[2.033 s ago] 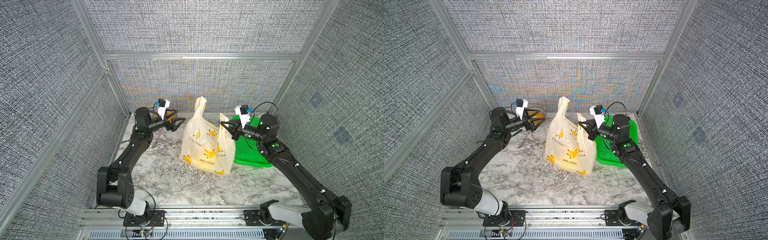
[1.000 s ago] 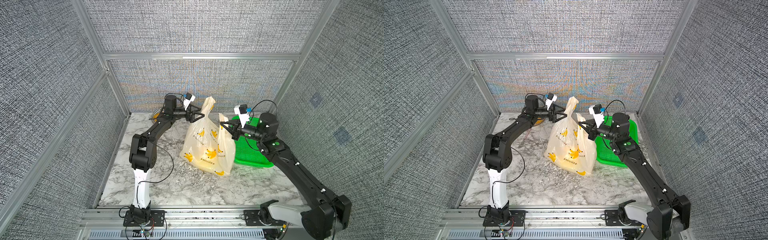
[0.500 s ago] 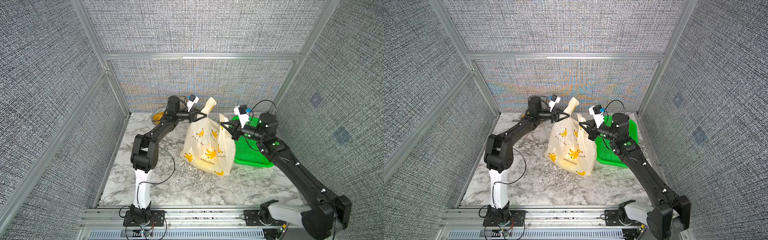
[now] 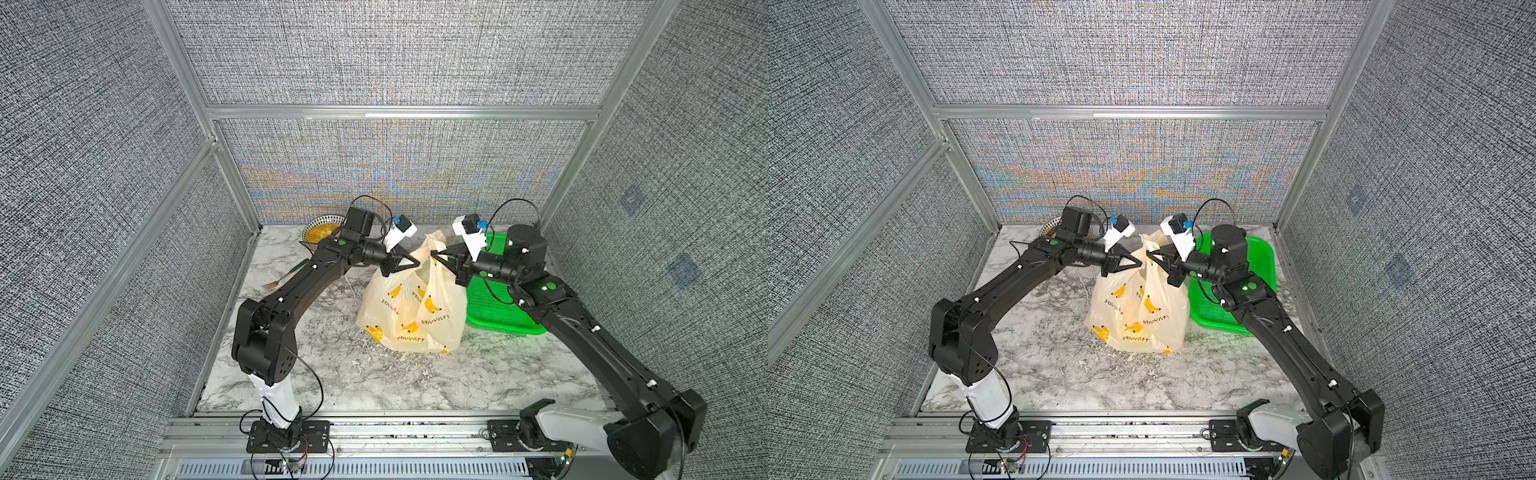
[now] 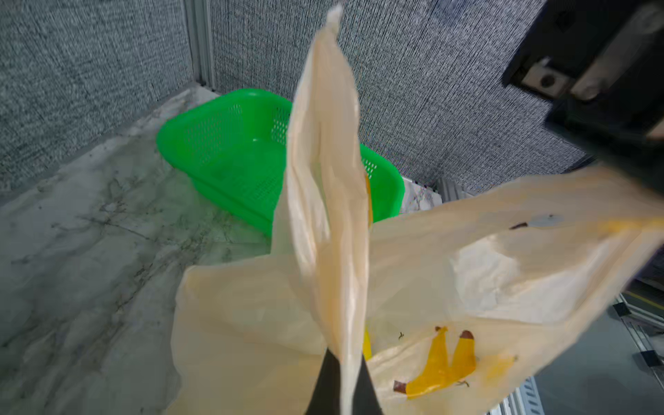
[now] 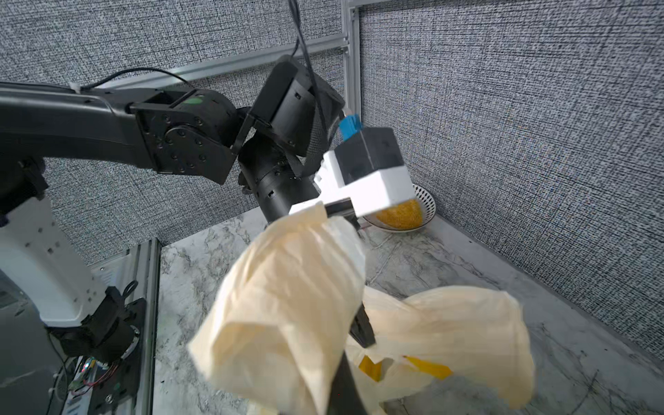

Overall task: Place the banana into a plastic bag & tie a knot
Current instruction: Cross the plastic bag at the center of the board.

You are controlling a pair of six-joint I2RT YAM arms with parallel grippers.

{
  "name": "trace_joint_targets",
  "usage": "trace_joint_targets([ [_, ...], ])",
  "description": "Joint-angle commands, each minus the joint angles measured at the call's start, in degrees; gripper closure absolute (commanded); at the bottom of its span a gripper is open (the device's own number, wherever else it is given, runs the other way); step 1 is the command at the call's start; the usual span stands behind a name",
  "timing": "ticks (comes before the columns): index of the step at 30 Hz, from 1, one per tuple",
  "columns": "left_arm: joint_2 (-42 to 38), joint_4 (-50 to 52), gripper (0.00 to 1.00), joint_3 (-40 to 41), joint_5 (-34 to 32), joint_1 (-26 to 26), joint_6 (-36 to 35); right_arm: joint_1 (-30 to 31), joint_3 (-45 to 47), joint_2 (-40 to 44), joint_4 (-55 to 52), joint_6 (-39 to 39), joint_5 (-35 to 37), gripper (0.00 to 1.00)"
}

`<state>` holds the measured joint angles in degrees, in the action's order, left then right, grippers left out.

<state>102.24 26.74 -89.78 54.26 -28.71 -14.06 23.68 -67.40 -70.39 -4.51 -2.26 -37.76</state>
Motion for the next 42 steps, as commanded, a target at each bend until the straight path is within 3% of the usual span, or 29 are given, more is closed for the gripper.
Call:
trace_joint_targets([
  [1,-2.2,5.8,1.0,2.2,-3.2,-0.5,-4.2,0.2,-0.1,-0.1,-1.9,-2.6,-0.8,0.79],
  [6,-5.9,6.0,1.0,4.7,-3.3,-0.7,-5.5,-0.1,1.3,1.3,1.3,0.2,-3.1,0.53],
  [10,-4.7,10.3,1.0,1.6,-2.5,-0.6,-7.9,-1.9,4.4,4.6,7.3,4.1,-5.6,0.4],
  [13,-3.6,12.4,1.0,-0.1,-1.9,-0.7,-8.8,-4.9,8.1,7.9,13.9,8.6,-7.4,0.36],
  [17,-3.4,12.2,1.0,-0.5,-1.6,-0.8,-8.9,-8.9,11.4,9.6,18.9,13.2,-10.3,0.37],
  [22,-2.8,13.4,1.0,-1.9,-2.2,-0.9,-9.4,-8.6,15.0,9.8,19.3,13.2,-13.5,0.39],
  [28,-3.3,13.7,1.0,-2.0,-2.7,-0.8,-9.7,-6.2,16.1,8.7,16.7,10.4,-6.7,0.4],
  [31,-3.6,13.7,1.0,-2.0,-2.6,-0.8,-9.7,-4.5,14.9,7.2,14.2,7.8,-2.7,0.6],
  [32,-3.8,13.5,1.0,-2.0,-2.6,-0.8,-9.5,-4.4,14.5,6.9,13.4,7.2,-0.8,0.61],
  [36,-3.7,13.6,1.0,-2.0,-2.9,-0.8,-9.4,-4.4,15.3,9.9,14.6,7.1,2.8,0.47],
  [38,-3.7,13.7,1.0,-1.8,-2.9,-0.8,-9.5,-4.4,16.8,11.9,16.9,8.0,3.3,0.28],
  [42,-4.0,13.3,1.0,-1.5,-2.9,-0.8,-9.5,-4.4,18.8,12.0,19.4,8.7,0.0,0.04],
])
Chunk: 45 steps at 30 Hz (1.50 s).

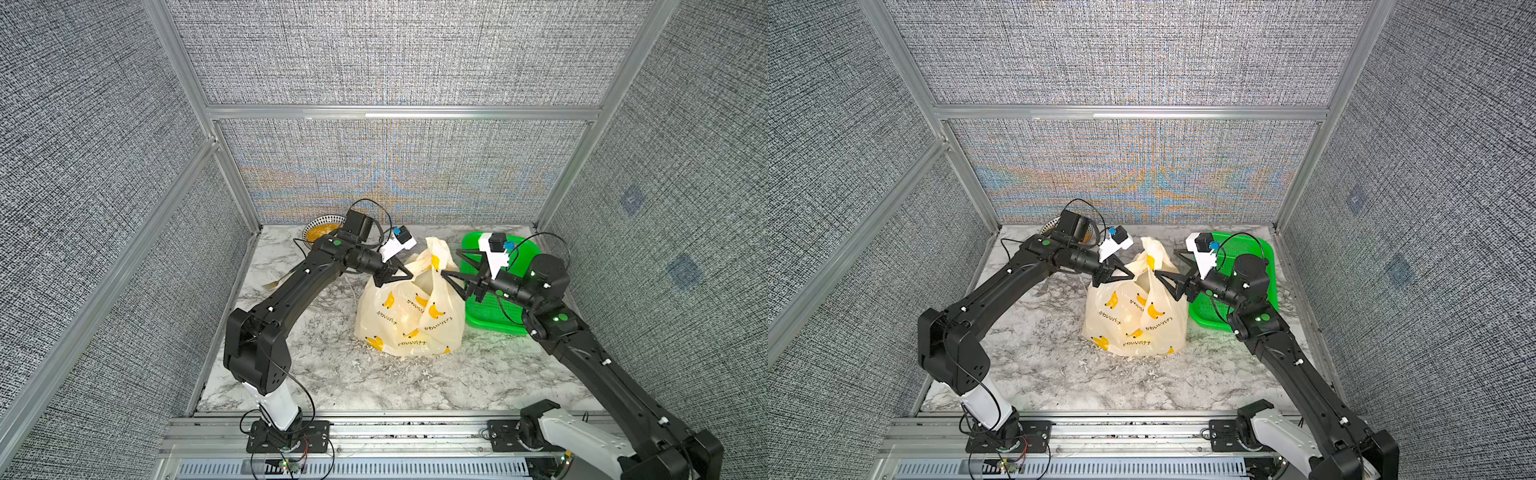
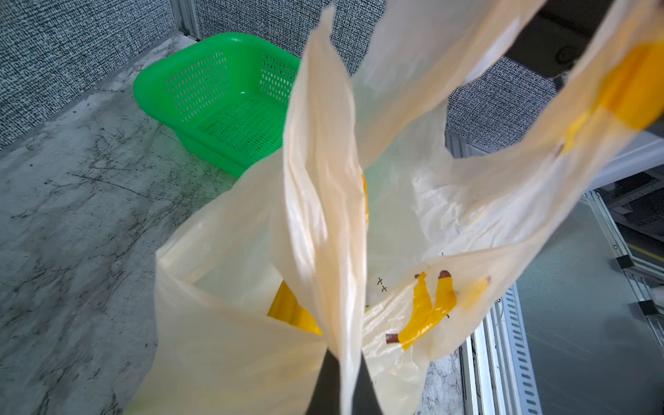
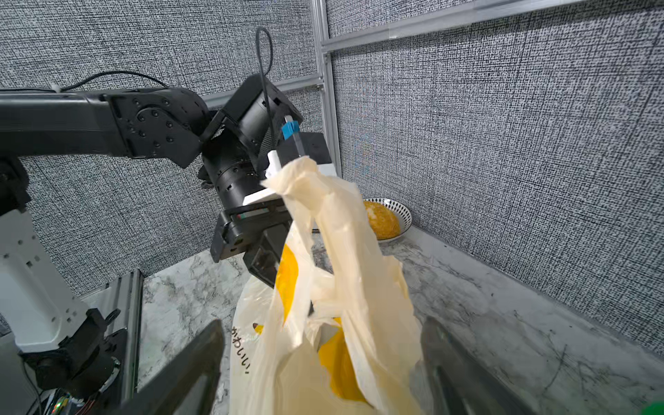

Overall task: Place the banana into a plastic bag & tie a knot
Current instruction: Cross the plastic bag at the center of the board.

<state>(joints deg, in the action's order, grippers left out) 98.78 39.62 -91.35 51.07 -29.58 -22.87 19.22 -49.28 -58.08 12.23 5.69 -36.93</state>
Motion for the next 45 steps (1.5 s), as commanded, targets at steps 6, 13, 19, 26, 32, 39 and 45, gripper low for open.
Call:
trace_joint_targets([
  [6,-0.5,1.1,1.0,-0.2,0.2,0.1,-1.1,1.7,0.5,-4.5,2.5,-0.3,-1.4,0.11],
  [13,-1.5,1.5,1.0,0.0,0.4,0.1,-1.5,5.6,-3.4,-9.7,-1.2,-3.3,-0.5,1.0],
  [19,-1.8,2.6,1.0,0.5,0.9,0.1,-2.6,9.1,-4.2,-11.1,-5.1,-7.0,0.0,1.0],
  [26,-3.3,2.0,1.0,3.3,3.8,0.0,-4.0,8.7,-2.4,-8.2,-4.6,-6.0,1.8,0.73],
  [32,-4.0,2.5,1.0,4.1,6.8,0.1,-5.6,8.3,1.3,-3.9,-0.9,-3.8,5.4,0.48],
  [39,-1.7,4.1,1.0,2.1,7.2,0.0,-6.0,5.6,7.0,2.2,5.3,0.2,5.5,0.06],
  [45,-1.4,4.6,1.0,1.3,7.2,-0.2,-6.5,-2.2,10.5,2.7,15.9,8.6,-4.3,0.02],
])
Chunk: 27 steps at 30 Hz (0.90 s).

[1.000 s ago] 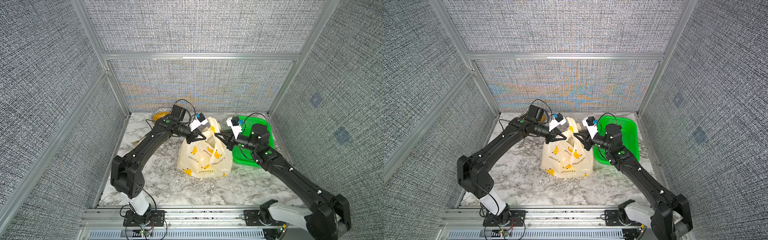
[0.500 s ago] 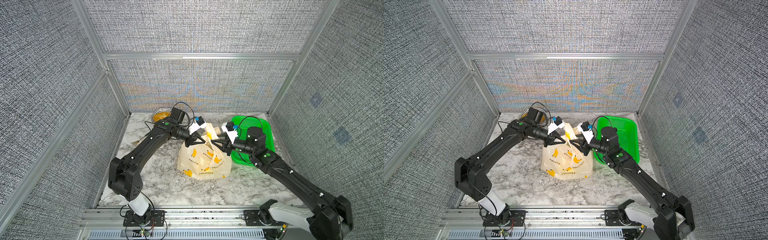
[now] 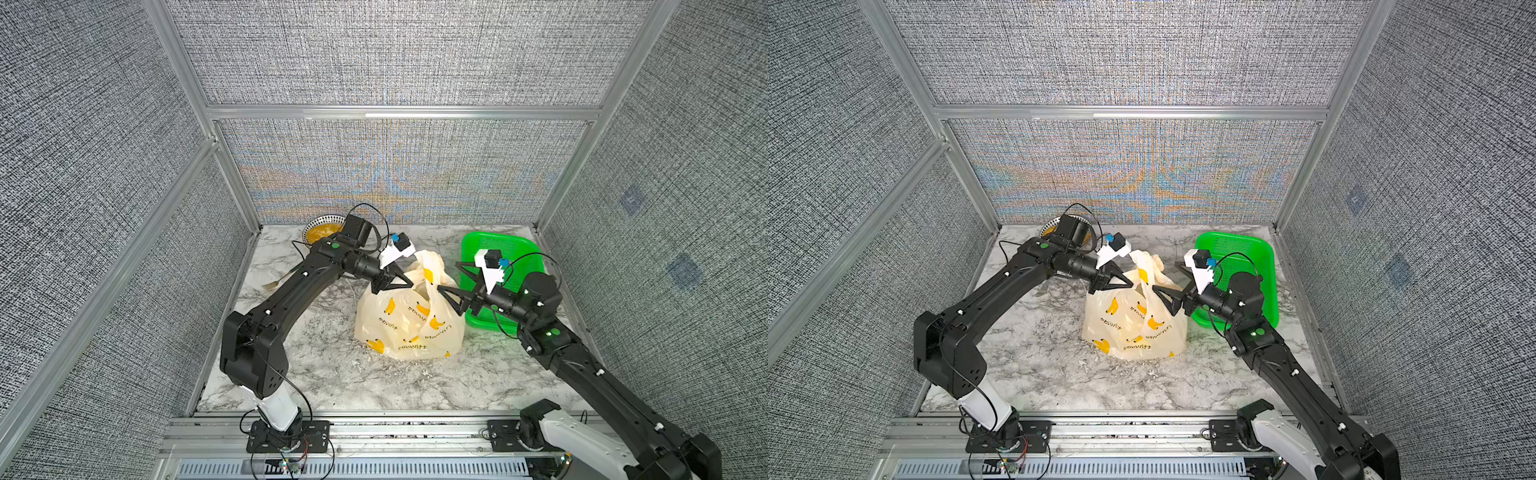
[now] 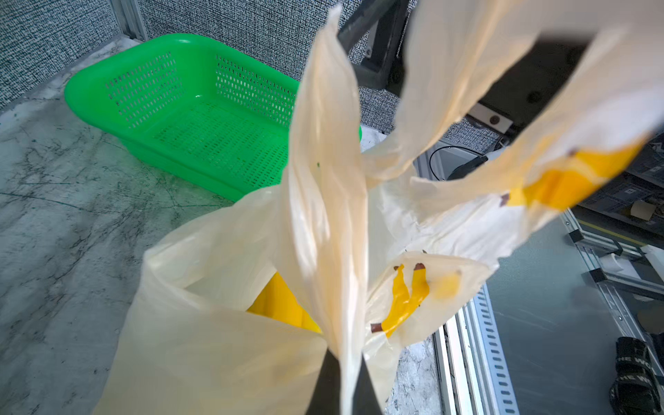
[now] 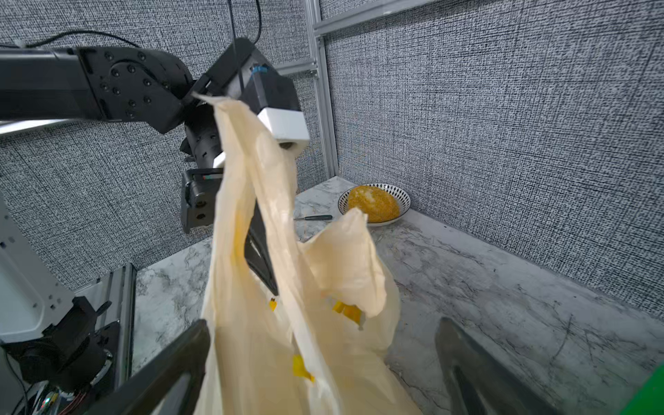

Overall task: Place the banana into a plastic bag & tie a knot
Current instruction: Cross the plastic bag at the center of the board.

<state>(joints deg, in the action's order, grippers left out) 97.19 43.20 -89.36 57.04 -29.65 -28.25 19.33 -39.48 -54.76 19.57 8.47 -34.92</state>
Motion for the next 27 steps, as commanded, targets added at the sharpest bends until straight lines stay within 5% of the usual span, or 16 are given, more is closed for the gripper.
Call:
trace_joint_targets([
  [1,0.2,1.4,1.0,-1.0,1.2,-0.1,-1.3,-3.4,0.7,-1.3,10.6,7.6,-8.8,0.02],
  [12,4.0,6.8,1.0,-6.3,1.3,-0.7,-4.1,-5.8,-4.6,-15.1,24.8,18.4,-31.3,0.02],
  [27,4.6,8.8,1.0,-6.9,1.0,-1.8,-5.9,-4.2,-2.9,-14.5,20.5,13.2,-32.5,0.02],
])
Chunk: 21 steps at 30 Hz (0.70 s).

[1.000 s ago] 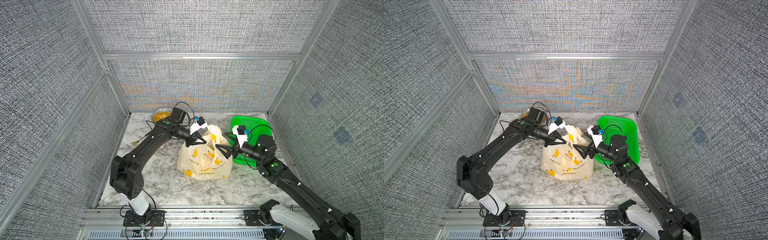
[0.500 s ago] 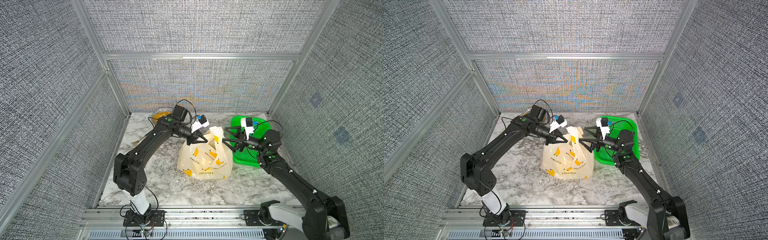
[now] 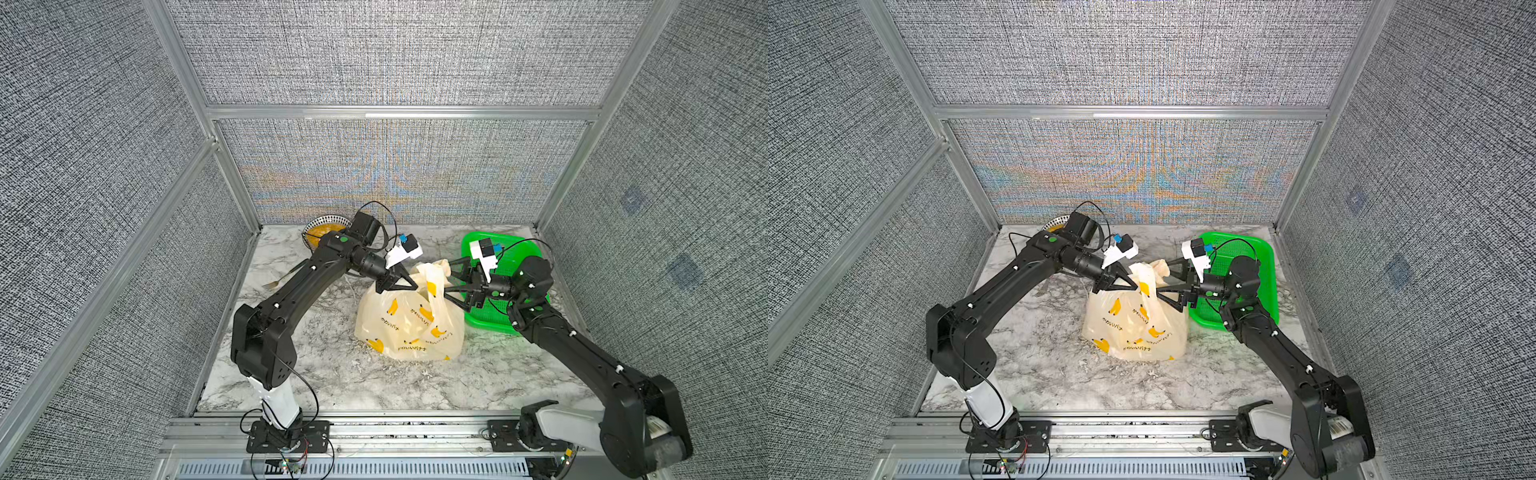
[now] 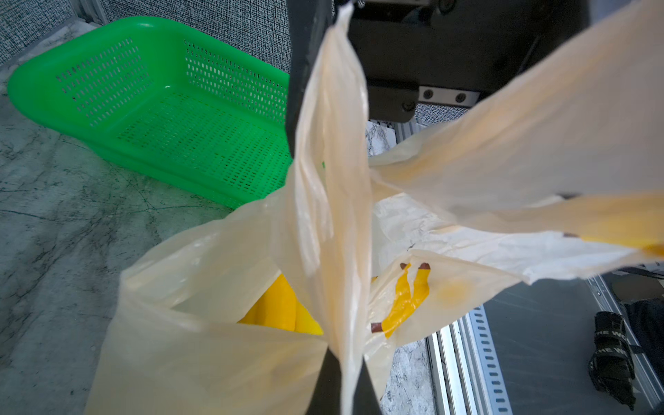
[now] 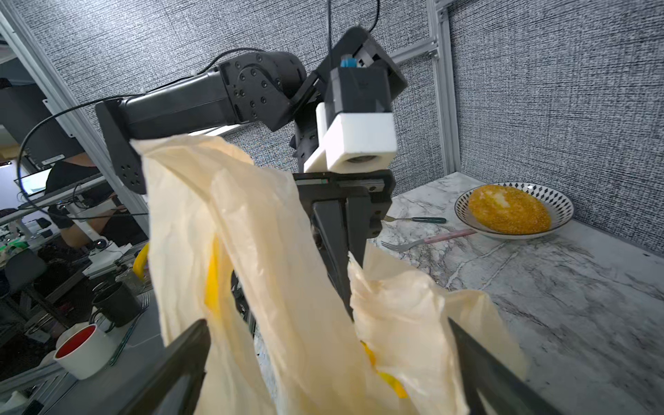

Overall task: Place the banana into a plastic bag & tie a knot
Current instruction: Cross the plastic bag at the center of the board.

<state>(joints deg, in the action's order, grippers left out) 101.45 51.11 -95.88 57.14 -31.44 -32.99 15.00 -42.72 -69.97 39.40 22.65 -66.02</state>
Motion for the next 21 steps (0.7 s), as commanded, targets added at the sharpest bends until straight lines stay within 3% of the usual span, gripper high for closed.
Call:
trace_joint_targets([
  [1,0.3,1.0,1.0,-0.4,0.7,0.0,-1.3,0.1,0.7,1.2,1.0,-0.8,-1.5,0.02],
  [9,0.3,1.3,1.0,-0.4,0.3,0.0,-1.6,-2.1,2.1,1.8,4.7,1.4,-3.4,0.02],
  [14,0.5,1.6,1.0,-0.7,0.4,0.0,-1.8,-2.8,4.0,0.3,15.5,7.6,-6.6,0.02],
  [21,0.8,1.7,1.0,-1.0,0.4,0.0,-1.8,-0.5,4.3,2.3,7.3,-0.7,-4.2,0.02],
])
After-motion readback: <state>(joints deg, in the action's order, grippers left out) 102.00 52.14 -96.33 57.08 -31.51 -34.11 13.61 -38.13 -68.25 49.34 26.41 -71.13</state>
